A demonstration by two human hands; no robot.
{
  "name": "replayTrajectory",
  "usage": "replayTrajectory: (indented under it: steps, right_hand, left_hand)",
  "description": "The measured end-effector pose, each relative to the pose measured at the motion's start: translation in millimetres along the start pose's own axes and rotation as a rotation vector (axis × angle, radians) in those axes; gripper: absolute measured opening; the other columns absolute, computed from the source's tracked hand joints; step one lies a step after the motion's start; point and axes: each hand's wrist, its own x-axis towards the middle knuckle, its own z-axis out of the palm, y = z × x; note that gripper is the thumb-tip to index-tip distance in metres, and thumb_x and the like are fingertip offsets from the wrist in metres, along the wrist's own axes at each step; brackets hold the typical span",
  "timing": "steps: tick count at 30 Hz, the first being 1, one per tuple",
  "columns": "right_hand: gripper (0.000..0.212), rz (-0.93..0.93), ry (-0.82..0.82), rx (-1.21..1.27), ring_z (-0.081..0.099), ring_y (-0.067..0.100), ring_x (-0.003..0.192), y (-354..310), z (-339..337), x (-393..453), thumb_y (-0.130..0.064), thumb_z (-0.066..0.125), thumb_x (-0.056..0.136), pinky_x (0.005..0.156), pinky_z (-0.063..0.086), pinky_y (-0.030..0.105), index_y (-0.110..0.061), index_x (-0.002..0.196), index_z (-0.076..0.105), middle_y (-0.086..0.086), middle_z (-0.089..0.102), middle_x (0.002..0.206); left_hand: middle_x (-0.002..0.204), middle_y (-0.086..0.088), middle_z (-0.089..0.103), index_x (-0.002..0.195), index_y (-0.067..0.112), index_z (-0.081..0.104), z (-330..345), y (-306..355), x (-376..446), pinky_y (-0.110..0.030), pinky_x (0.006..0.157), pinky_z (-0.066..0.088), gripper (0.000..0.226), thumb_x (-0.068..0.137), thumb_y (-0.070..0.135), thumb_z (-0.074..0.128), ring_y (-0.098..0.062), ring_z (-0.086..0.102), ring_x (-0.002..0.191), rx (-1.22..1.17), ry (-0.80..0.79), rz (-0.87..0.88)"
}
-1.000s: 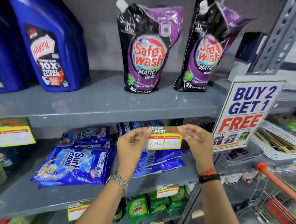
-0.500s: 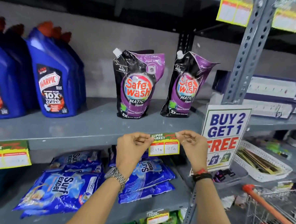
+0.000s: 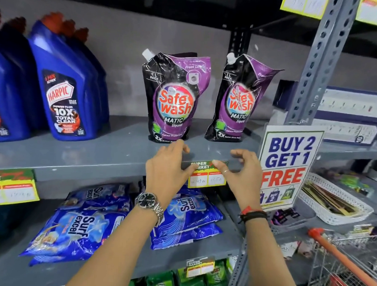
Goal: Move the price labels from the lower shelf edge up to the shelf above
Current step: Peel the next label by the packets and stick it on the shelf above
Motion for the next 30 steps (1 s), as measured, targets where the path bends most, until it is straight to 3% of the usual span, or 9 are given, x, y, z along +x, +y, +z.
replayTrajectory:
  steps: [3, 5, 8, 13, 16, 18, 23, 27, 30]
  right_hand:
    - [0.063, -0.091, -0.117, -0.138, 0.053, 0.016, 0.107, -7, 8, 4, -0.060, 0.073, 0.060, 0.096, 0.040, 0.036, -0.019, 0.106, 0.063, -0.002, 0.064, 0.110]
    - [0.058, -0.062, -0.167, -0.143, 0.055, 0.018, 0.109, -8, 12, 7, -0.057, 0.074, 0.061, 0.100, 0.040, 0.040, -0.020, 0.105, 0.066, -0.001, 0.068, 0.111]
    - [0.041, -0.034, -0.173, -0.110, 0.057, 0.021, 0.109, -5, 13, 9, -0.043, 0.076, 0.067, 0.099, 0.042, 0.039, -0.023, 0.102, 0.070, 0.003, 0.070, 0.110]
    - [0.025, 0.024, -0.261, -0.043, 0.061, 0.015, 0.107, -2, 6, 21, -0.023, 0.073, 0.076, 0.095, 0.042, 0.021, -0.022, 0.101, 0.073, 0.006, 0.072, 0.108]
    - [0.022, 0.020, -0.293, 0.003, 0.061, 0.005, 0.094, -2, 0, 25, -0.010, 0.069, 0.079, 0.078, 0.038, -0.004, -0.012, 0.101, 0.073, 0.006, 0.073, 0.106]
    - [0.020, 0.020, -0.313, 0.013, 0.061, 0.005, 0.091, -1, -3, 28, -0.006, 0.067, 0.080, 0.072, 0.037, -0.009, -0.009, 0.100, 0.073, 0.008, 0.074, 0.105]
    - [0.019, -0.013, -0.377, -0.024, 0.062, 0.010, 0.086, -3, -15, 38, 0.001, 0.063, 0.082, 0.068, 0.041, -0.005, -0.007, 0.095, 0.074, 0.010, 0.074, 0.101]
    - [0.024, -0.020, -0.460, -0.095, 0.064, 0.015, 0.097, -7, -21, 44, 0.004, 0.059, 0.084, 0.087, 0.044, 0.018, -0.009, 0.098, 0.073, 0.011, 0.073, 0.106]
    - [0.038, -0.045, -0.439, -0.115, 0.061, 0.020, 0.110, -20, -21, 41, 0.012, 0.046, 0.086, 0.093, 0.041, 0.021, -0.008, 0.110, 0.067, 0.013, 0.068, 0.116]
  left_hand:
    - [0.098, 0.010, 0.062, 0.103, 0.031, 0.061, 4, -3, 9, -0.026, 0.074, 0.042, 0.032, 0.080, 0.053, 0.057, -0.014, 0.056, 0.092, 0.081, 0.017, 0.206]
    - [0.104, 0.011, 0.066, 0.106, 0.031, 0.064, 8, -7, 14, -0.029, 0.081, 0.047, 0.032, 0.084, 0.052, 0.053, -0.014, 0.060, 0.097, 0.013, -0.080, 0.215]
    - [0.108, 0.012, 0.068, 0.108, 0.030, 0.067, 10, -14, 18, -0.030, 0.076, 0.053, 0.033, 0.085, 0.050, 0.053, -0.009, 0.063, 0.097, -0.139, -0.175, 0.154]
    - [0.113, 0.010, 0.070, 0.112, 0.027, 0.067, 4, -19, 25, -0.022, 0.085, 0.047, 0.036, 0.082, 0.045, 0.061, -0.007, 0.063, 0.104, -0.239, -0.246, 0.166]
    - [0.116, 0.007, 0.069, 0.114, 0.024, 0.066, 1, -20, 28, -0.023, 0.092, 0.047, 0.037, 0.082, 0.040, 0.064, -0.007, 0.062, 0.106, -0.266, -0.307, 0.146]
    - [0.117, 0.006, 0.069, 0.116, 0.023, 0.065, -1, -21, 27, -0.026, 0.096, 0.048, 0.036, 0.082, 0.037, 0.064, -0.006, 0.062, 0.106, -0.290, -0.324, 0.154]
    - [0.121, 0.004, 0.066, 0.120, 0.020, 0.063, -7, -20, 27, -0.019, 0.097, 0.043, 0.035, 0.086, 0.026, 0.062, -0.006, 0.060, 0.111, -0.297, -0.393, 0.172]
    - [0.124, 0.000, 0.065, 0.123, 0.017, 0.060, -13, -18, 28, -0.026, 0.103, 0.043, 0.035, 0.088, 0.021, 0.059, -0.012, 0.059, 0.116, -0.255, -0.456, 0.158]
    - [0.126, -0.005, 0.064, 0.130, 0.017, 0.052, -23, -15, 20, -0.027, 0.097, 0.044, 0.040, 0.091, 0.026, 0.054, -0.018, 0.059, 0.115, -0.223, -0.352, 0.101]
